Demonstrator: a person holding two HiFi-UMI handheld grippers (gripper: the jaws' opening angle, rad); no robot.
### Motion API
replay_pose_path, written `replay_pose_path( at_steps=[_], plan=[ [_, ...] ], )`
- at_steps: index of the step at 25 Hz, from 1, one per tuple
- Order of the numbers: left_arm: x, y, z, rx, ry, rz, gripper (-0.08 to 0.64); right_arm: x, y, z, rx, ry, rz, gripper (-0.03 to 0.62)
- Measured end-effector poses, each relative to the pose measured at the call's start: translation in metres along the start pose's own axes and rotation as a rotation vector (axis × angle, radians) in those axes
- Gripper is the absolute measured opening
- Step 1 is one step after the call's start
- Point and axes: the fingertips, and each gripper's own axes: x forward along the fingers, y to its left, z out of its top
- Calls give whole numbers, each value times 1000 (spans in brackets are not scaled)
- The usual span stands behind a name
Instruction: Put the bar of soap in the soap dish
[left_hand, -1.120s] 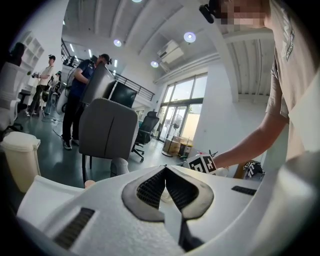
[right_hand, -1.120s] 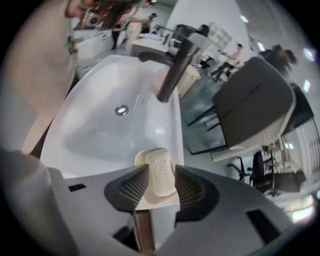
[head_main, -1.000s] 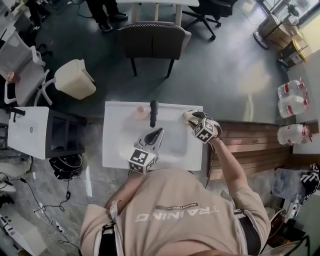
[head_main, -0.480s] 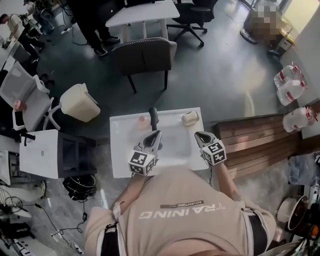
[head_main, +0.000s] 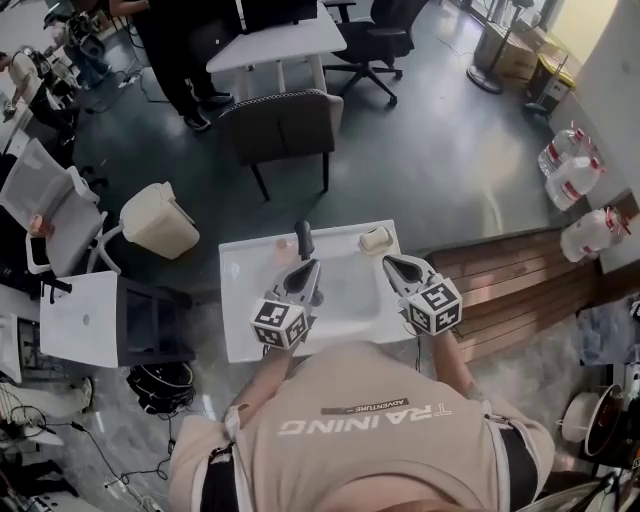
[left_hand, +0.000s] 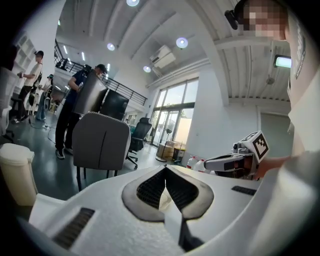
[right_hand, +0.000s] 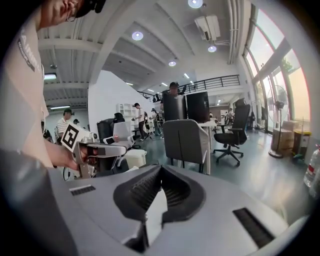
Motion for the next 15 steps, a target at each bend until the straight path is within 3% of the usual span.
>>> replay_pose_path(
  at_steps=[3, 5, 9, 13, 15],
  plan=[
    [2, -1, 26, -51, -58, -29, 10, -4, 8, 23, -34, -24, 23, 14],
    [3, -3, 48, -74, -108, -56, 10, -6, 10, 41, -113, -34, 26, 14],
    [1, -10, 98, 22, -197, -65, 11, -15, 3, 79, -237, -85, -34, 14],
    [-8, -18, 128, 64, -250, -94, 11, -25, 1, 95, -213, -159, -93, 14],
    [-13, -17, 137, 129, -264, -71, 10, -30, 2, 100, -194, -197, -119, 14]
  ],
)
